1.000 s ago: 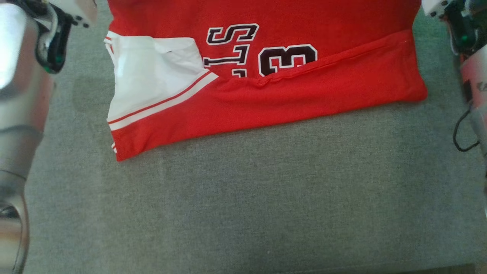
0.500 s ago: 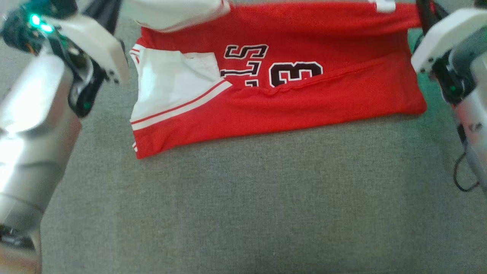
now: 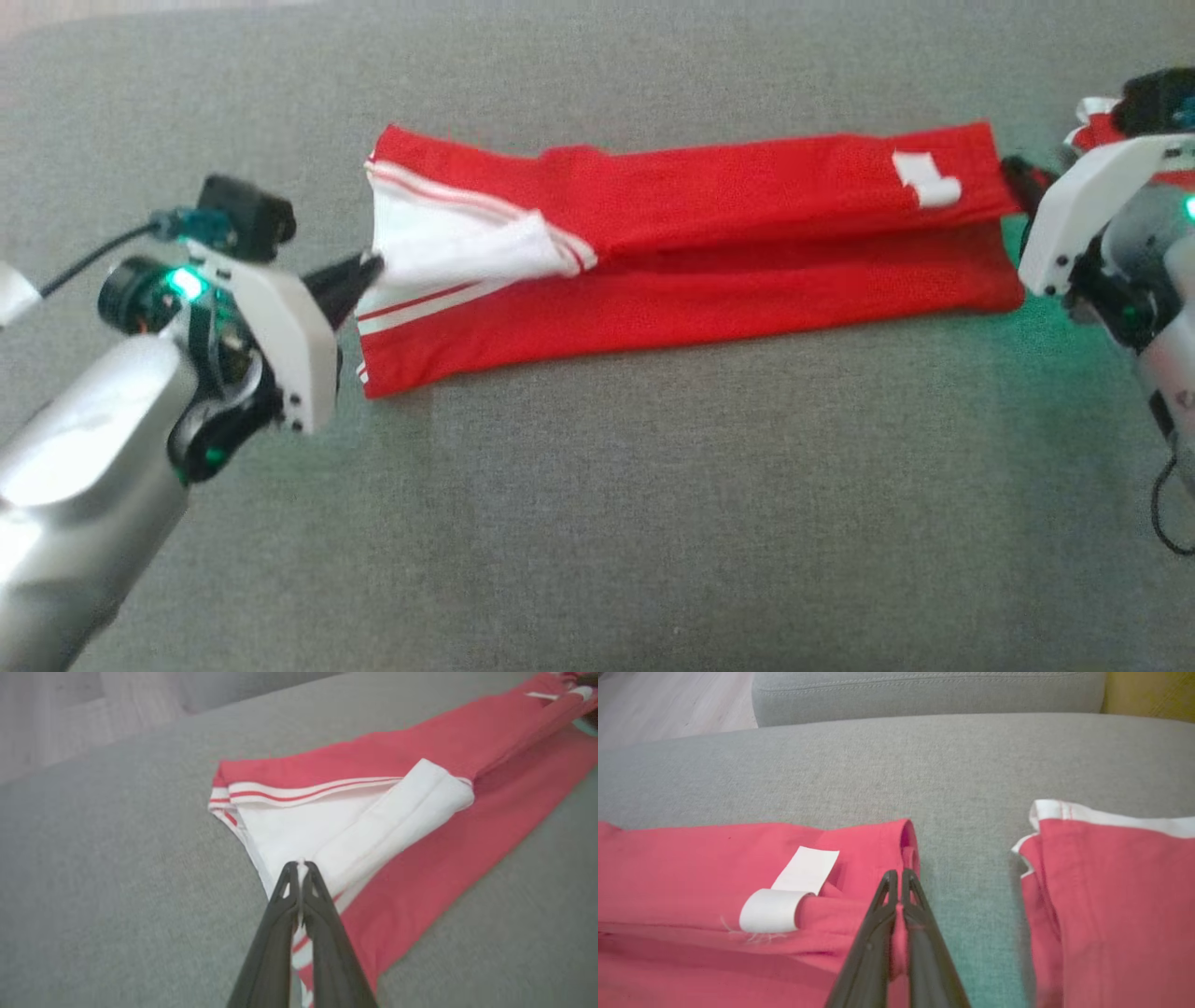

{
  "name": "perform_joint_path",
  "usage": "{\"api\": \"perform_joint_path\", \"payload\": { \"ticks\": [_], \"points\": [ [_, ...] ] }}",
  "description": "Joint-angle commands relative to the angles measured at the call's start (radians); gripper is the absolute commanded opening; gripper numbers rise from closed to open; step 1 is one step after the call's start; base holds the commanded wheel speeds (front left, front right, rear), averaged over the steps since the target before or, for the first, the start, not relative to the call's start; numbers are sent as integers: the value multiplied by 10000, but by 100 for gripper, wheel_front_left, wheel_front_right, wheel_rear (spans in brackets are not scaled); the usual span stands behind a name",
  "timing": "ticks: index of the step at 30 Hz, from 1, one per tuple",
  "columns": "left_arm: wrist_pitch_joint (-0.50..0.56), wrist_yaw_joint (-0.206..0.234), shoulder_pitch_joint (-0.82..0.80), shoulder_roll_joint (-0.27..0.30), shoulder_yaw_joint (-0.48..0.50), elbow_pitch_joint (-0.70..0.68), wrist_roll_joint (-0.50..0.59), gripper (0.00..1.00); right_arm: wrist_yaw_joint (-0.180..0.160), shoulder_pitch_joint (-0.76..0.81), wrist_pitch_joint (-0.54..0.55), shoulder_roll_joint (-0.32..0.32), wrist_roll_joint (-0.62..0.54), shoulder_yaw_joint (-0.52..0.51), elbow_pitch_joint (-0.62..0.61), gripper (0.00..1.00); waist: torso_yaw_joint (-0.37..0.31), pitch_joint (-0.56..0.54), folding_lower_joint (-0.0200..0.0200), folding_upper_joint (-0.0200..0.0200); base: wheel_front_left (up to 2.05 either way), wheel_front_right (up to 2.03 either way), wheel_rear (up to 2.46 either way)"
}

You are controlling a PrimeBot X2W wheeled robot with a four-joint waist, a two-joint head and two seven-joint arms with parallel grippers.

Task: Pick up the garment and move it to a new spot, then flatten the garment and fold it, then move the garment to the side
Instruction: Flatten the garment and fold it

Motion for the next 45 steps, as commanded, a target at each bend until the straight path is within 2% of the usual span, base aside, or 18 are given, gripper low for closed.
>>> {"api": "perform_joint_path", "payload": {
  "ticks": [1,7,19,20,21,22,23,26,31,35,45],
  "points": [
    [205,19,-247,694,377,-532,-116,0,-7,113,219,-268,180,193,-404,0,-37,-145,2,-1,0,0,0],
    [578,342,287,1149,372,-1545,-394,0,-7,290,1140,-621,488,835,-841,0,-131,-298,2,-1,0,0,0],
    [950,673,640,1362,303,-2319,-651,0,-7,545,1873,-876,985,1321,-1193,0,-276,-321,2,-1,0,0,0],
    [950,694,674,1342,279,-2338,-649,0,-7,577,1955,-878,1012,1322,-1134,36,-284,-315,2,-1,0,0,0],
    [931,719,701,1326,255,-2344,-622,15,-7,625,2103,-849,1078,1339,-1103,100,-294,-315,2,-1,0,0,0],
    [871,759,714,1312,239,-2341,-557,97,-7,640,2162,-840,1121,1332,-1105,100,-307,-317,2,-1,0,0,0],
    [774,820,729,1281,251,-2326,-506,100,-7,639,2155,-837,1143,1309,-1113,100,-321,-326,2,-1,0,0,0],
    [352,1022,762,1138,391,-2288,-426,100,-7,562,1905,-817,1200,1146,-1166,100,-372,-396,2,-1,0,0,0],
    [-1353,1739,622,682,1105,-2046,-70,100,-7,373,871,-669,1204,788,-1468,100,-442,-647,2,-1,0,0,0],
    [-2732,2078,721,155,1752,-1783,-229,100,-7,247,-556,-483,785,528,-1638,100,-454,-872,2,-1,0,0,0],
    [-5908,2731,1562,-585,2760,-1334,31,100,-7,666,-4633,462,-797,-143,-2114,100,-508,-1400,2,-1,0,0,0]
  ]
}}
